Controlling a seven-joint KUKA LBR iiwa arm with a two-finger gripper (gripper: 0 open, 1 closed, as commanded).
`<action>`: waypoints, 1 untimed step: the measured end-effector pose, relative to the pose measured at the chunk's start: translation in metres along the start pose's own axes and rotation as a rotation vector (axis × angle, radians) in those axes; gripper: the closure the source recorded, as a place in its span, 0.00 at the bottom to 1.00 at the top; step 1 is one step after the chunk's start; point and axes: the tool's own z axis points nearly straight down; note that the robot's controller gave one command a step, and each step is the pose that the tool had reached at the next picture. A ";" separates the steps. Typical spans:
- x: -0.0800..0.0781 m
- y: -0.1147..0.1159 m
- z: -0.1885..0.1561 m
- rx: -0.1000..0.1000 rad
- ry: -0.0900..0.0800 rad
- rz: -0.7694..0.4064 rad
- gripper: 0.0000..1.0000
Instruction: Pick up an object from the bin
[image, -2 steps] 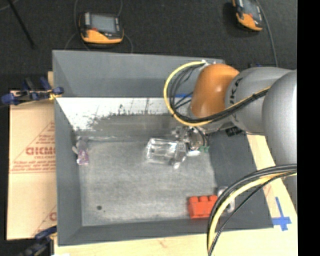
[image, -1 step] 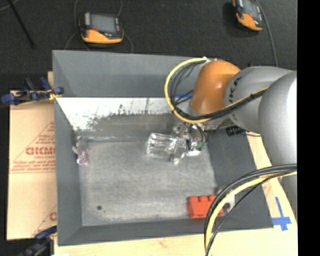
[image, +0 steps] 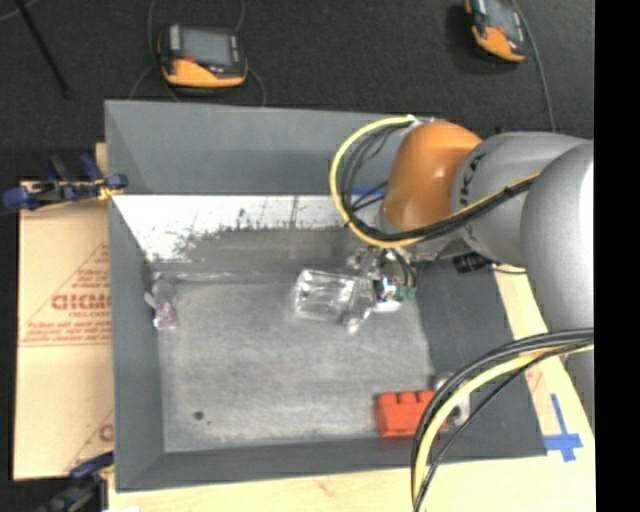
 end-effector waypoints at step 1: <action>0.009 0.000 -0.143 -0.002 -0.007 -0.004 1.00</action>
Offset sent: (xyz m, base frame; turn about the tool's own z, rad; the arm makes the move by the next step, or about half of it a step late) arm -0.0103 0.0023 0.1385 -0.0012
